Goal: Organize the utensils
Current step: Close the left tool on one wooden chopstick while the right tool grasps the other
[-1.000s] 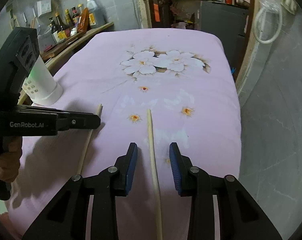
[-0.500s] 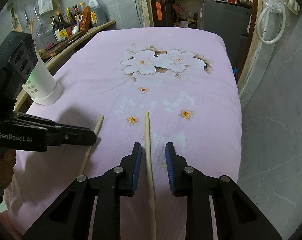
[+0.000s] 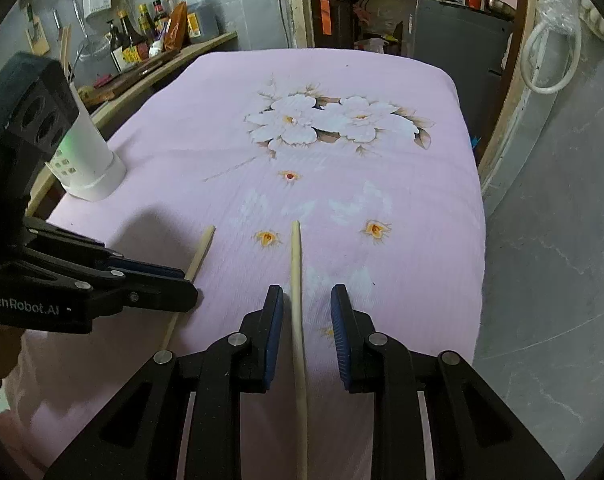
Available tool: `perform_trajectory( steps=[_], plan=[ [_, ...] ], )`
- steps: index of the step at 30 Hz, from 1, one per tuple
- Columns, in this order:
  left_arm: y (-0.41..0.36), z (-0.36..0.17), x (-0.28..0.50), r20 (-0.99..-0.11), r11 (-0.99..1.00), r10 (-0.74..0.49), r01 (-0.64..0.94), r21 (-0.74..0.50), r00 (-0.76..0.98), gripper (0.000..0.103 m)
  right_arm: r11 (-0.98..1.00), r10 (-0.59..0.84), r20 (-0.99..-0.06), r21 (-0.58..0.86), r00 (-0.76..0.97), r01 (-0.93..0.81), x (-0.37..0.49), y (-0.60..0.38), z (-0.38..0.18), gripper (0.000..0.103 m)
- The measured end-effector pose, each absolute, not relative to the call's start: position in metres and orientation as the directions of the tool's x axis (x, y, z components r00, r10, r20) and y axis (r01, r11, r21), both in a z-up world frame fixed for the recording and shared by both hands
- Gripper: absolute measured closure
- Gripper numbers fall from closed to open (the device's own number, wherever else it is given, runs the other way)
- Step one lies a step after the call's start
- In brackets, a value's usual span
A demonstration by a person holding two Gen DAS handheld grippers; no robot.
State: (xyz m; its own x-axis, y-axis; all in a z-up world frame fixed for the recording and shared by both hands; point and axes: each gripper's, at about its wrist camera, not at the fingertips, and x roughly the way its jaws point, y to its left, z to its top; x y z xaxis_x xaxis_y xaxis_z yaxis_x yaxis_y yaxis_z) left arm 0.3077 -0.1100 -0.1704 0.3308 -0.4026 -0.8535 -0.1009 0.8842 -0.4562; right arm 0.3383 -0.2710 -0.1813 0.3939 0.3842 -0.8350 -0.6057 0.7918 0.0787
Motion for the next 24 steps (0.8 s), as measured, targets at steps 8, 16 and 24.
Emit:
perform_trajectory(
  steps=[8, 16, 24],
  plan=[
    [-0.108, -0.168, 0.307, -0.858, 0.881, -0.401, -0.122, -0.457, 0.323, 0.094, 0.806, 0.364, -0.851, 0.084, 0.379, -0.585, 0.335, -0.264, -0.175, 0.099],
    [-0.095, -0.127, 0.292, -0.799, 0.878, -0.397, -0.066, -0.473, 0.453, 0.097, 0.831, 0.497, -0.738, 0.254, 0.455, -0.495, 0.326, -0.286, -0.141, 0.099],
    [-0.076, -0.078, 0.266, -0.734, 0.909, -0.331, -0.008, -0.416, 0.593, 0.098, 0.779, 0.626, -0.560, 0.479, 0.543, -0.405, 0.310, -0.297, -0.119, 0.099]
  ],
)
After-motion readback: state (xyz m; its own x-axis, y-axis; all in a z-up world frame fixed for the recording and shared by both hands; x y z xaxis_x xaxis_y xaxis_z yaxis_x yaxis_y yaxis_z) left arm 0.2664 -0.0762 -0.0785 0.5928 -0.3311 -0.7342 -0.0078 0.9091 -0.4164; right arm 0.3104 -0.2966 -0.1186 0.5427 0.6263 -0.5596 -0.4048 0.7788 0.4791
